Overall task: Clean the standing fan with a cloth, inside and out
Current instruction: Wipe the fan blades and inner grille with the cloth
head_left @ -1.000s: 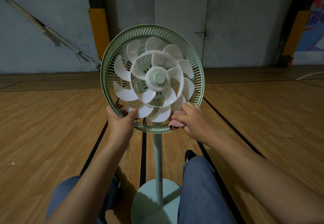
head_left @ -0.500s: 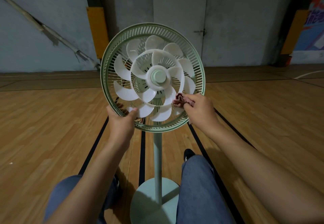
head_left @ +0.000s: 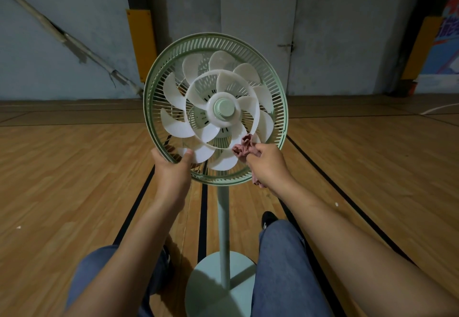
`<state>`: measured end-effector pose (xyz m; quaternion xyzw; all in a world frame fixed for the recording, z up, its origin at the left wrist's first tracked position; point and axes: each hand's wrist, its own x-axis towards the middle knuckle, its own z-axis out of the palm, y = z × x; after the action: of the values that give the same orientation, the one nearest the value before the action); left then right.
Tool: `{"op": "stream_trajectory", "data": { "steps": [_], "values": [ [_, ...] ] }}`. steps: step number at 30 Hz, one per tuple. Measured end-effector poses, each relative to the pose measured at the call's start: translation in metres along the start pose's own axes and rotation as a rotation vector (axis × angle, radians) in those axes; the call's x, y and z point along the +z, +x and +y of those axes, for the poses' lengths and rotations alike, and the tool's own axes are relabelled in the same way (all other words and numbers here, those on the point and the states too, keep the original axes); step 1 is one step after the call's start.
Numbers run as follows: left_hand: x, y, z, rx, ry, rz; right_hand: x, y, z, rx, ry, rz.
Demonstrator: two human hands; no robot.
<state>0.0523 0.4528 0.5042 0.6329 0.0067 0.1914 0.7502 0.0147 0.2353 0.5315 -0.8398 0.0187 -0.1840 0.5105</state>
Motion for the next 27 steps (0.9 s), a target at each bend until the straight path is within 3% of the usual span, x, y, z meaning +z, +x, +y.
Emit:
{"op": "stream_trajectory", "data": {
  "steps": [8,16,27],
  "values": [
    [-0.003,-0.005,0.006,-0.009,-0.087,-0.067,-0.002,-0.003,-0.012,-0.140,-0.249,-0.177],
    [-0.005,-0.006,0.000,0.012,-0.089,-0.104,0.030,-0.015,-0.017,-0.347,-0.341,-0.144],
    [-0.008,-0.007,-0.002,0.034,-0.061,-0.066,0.007,-0.029,-0.001,-0.633,-0.579,-0.073]
  ]
}}
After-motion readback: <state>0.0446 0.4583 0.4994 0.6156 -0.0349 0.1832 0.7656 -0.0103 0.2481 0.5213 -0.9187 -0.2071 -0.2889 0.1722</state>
